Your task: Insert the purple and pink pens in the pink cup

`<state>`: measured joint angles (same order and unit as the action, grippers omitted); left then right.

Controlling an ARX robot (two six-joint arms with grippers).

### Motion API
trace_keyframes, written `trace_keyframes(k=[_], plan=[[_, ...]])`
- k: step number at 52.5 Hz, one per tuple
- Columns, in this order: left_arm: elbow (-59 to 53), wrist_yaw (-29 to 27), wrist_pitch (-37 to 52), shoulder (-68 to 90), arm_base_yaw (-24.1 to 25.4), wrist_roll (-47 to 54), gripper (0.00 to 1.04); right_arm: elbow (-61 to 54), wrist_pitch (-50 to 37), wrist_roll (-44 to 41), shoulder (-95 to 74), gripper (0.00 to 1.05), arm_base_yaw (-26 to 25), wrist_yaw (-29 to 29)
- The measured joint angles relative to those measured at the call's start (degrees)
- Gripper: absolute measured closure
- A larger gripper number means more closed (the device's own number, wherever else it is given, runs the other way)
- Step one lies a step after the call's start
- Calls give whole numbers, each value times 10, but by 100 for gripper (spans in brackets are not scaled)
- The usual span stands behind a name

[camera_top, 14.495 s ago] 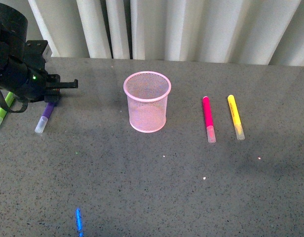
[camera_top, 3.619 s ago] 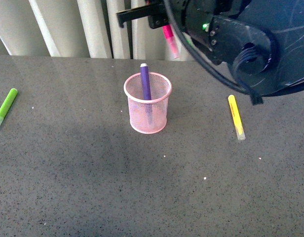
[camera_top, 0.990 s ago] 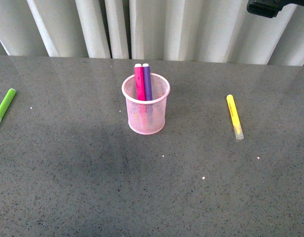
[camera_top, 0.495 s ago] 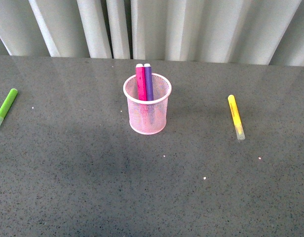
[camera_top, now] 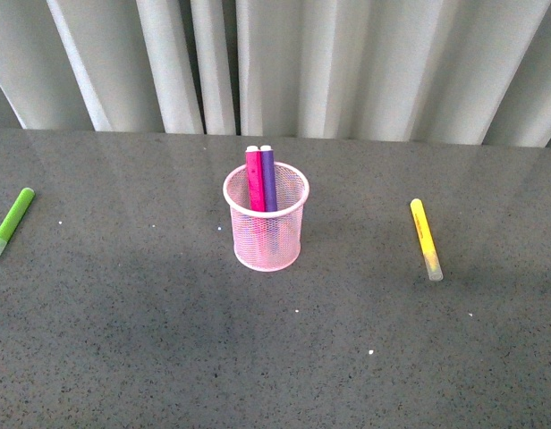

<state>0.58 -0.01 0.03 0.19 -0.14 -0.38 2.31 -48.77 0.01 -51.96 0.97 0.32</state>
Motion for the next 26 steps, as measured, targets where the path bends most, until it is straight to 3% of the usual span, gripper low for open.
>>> trace_keyframes(k=[26], plan=[[0, 0, 0, 0, 0, 0, 7, -13, 173, 0, 200, 101, -8, -2]])
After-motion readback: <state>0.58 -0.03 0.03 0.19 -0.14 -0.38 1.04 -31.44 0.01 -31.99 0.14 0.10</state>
